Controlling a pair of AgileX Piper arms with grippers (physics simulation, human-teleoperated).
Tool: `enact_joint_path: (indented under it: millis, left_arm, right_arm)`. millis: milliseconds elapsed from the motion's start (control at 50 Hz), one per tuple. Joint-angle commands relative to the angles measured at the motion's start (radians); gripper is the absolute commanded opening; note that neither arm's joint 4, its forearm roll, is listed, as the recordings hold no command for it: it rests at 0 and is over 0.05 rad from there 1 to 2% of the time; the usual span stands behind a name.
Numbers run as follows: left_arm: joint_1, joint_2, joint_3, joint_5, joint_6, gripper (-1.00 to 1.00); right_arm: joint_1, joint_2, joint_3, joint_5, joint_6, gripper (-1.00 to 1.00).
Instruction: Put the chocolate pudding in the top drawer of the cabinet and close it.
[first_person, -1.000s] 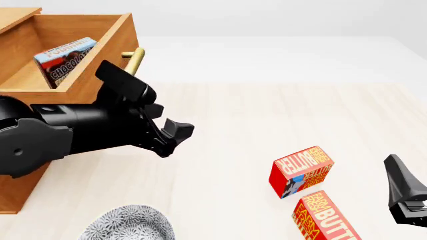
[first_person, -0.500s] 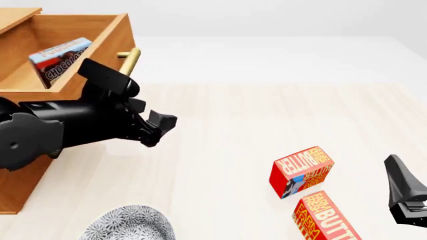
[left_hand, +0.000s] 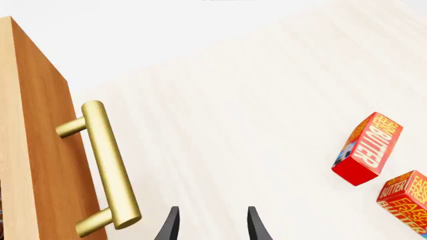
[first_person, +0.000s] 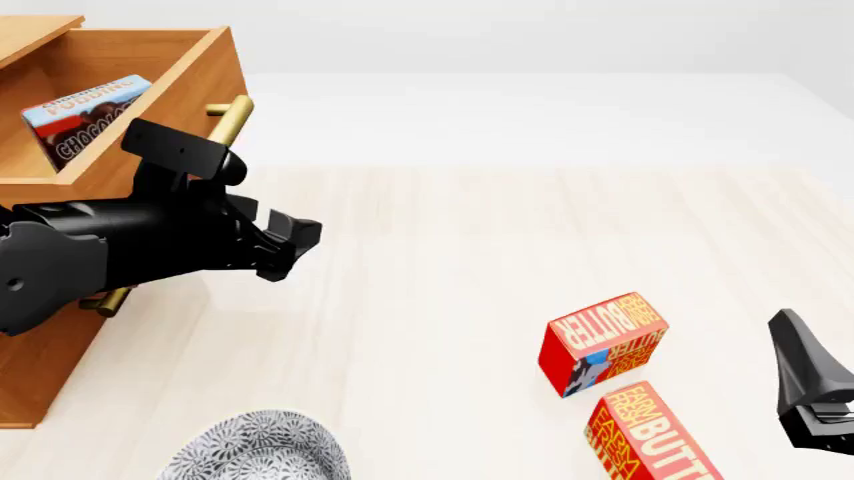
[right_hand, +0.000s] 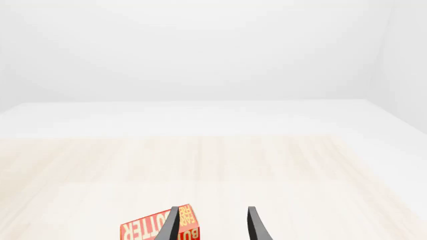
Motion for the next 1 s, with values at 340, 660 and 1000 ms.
enact_joint_path:
  millis: [340, 660, 1000]
  left_arm:
    - [0.123, -0.041, 0.058, -0.01, -0.014, 1.0]
    - [0.206, -0.038, 0.073, -0.029, 0.013, 1.0]
    - [0.275, -0.036, 0.058, -0.029, 0.02, 1.0]
  right_arm:
    - [0.0, -0.01, 0.001, 0.007, -0.002, 1.0]
    - [0.0, -0.01, 0.001, 0.007, -0.002, 1.0]
    - [0.0, -0.01, 0.001, 0.007, -0.002, 1.0]
